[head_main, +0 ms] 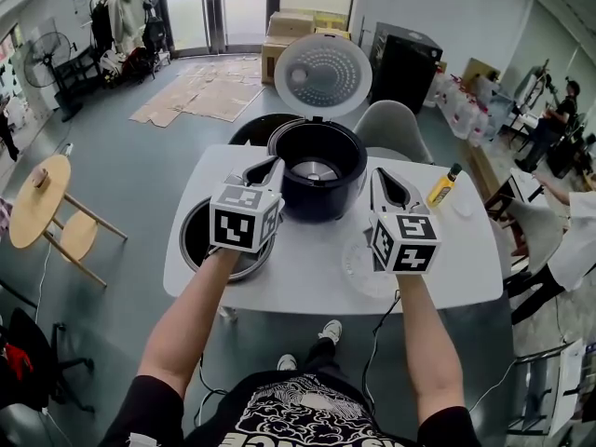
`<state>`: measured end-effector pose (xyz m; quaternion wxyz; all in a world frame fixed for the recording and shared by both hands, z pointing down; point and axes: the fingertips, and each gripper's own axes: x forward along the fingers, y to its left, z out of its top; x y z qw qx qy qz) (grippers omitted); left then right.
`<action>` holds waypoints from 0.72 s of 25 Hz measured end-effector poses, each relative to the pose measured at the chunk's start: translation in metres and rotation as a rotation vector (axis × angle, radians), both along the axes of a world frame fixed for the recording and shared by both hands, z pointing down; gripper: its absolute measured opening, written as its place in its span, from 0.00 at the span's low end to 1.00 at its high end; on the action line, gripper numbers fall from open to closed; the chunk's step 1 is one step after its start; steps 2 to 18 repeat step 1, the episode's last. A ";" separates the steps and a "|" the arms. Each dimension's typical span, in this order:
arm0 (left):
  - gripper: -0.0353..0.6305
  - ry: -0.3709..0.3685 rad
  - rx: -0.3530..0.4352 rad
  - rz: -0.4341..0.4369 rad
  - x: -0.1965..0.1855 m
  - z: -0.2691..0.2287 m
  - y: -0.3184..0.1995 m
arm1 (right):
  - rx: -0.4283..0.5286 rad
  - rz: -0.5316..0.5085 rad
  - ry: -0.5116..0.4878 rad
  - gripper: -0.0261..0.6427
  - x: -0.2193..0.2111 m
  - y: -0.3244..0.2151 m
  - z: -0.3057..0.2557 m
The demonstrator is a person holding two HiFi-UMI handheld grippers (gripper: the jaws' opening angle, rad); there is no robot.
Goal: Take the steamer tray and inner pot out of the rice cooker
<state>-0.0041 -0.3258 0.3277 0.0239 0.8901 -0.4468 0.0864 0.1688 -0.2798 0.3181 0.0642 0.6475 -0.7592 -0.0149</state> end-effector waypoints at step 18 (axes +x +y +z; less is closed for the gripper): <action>0.09 -0.001 0.000 0.000 0.000 0.000 0.000 | 0.002 -0.001 0.001 0.06 0.000 0.000 -0.001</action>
